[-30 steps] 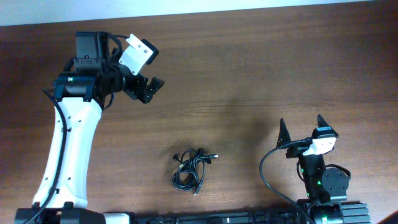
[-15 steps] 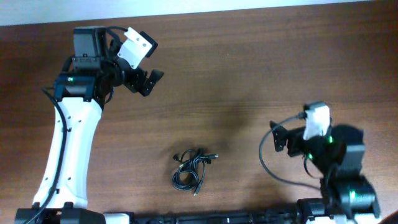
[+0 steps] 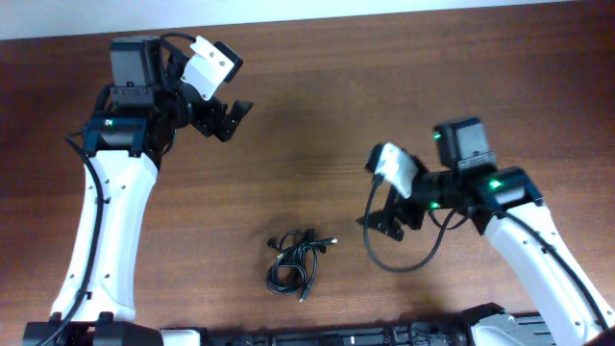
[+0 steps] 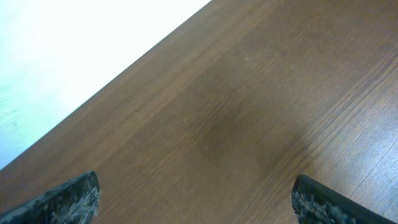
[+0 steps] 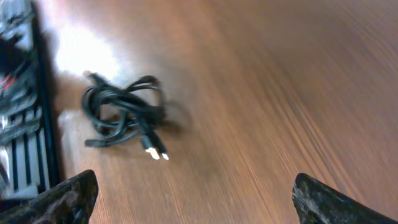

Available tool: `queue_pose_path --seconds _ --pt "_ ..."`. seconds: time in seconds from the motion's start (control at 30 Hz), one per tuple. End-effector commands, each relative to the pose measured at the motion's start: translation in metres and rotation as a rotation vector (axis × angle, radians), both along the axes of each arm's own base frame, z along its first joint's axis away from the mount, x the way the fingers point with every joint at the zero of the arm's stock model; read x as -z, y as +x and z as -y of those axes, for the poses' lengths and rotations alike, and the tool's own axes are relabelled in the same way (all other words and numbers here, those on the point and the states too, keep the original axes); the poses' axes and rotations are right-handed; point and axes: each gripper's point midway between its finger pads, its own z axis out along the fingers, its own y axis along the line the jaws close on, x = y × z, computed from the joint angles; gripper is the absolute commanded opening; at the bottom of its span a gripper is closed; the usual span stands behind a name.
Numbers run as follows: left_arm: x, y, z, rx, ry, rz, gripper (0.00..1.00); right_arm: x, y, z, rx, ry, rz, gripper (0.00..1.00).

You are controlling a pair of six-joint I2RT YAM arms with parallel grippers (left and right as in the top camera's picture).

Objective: Untangle cables
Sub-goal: 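Move the right gripper down onto the black cable bundle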

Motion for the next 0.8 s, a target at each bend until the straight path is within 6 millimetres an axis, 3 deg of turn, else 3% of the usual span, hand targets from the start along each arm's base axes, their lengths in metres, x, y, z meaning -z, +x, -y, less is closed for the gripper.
queue_pose_path --seconds 0.0,0.2,0.37,0.5,0.6,0.7,0.77 --pt "-0.008 0.002 0.002 0.007 -0.002 0.021 0.99 -0.013 -0.013 -0.029 -0.223 0.009 0.159 0.99" --pt "-0.008 0.002 0.002 0.005 -0.004 0.02 0.99 -0.015 -0.015 -0.044 -0.274 0.04 0.184 0.99" --pt "-0.008 0.003 0.002 0.006 -0.004 0.021 0.99 0.024 0.003 -0.054 -0.293 0.034 0.093 0.99" --pt "-0.008 0.003 0.002 0.005 -0.004 0.021 0.99 0.04 -0.017 -0.078 -0.521 0.19 0.087 1.0" --pt "-0.008 0.003 0.002 0.006 -0.004 0.021 0.99 0.055 -0.028 -0.089 -0.578 0.19 0.048 1.0" --pt "-0.009 0.003 0.002 0.006 -0.004 0.026 0.99 0.056 -0.044 -0.101 -0.684 0.194 0.105 1.0" --pt "-0.009 0.004 0.002 0.006 -0.005 0.028 0.99 0.061 -0.052 -0.111 -0.741 0.173 0.14 0.93"
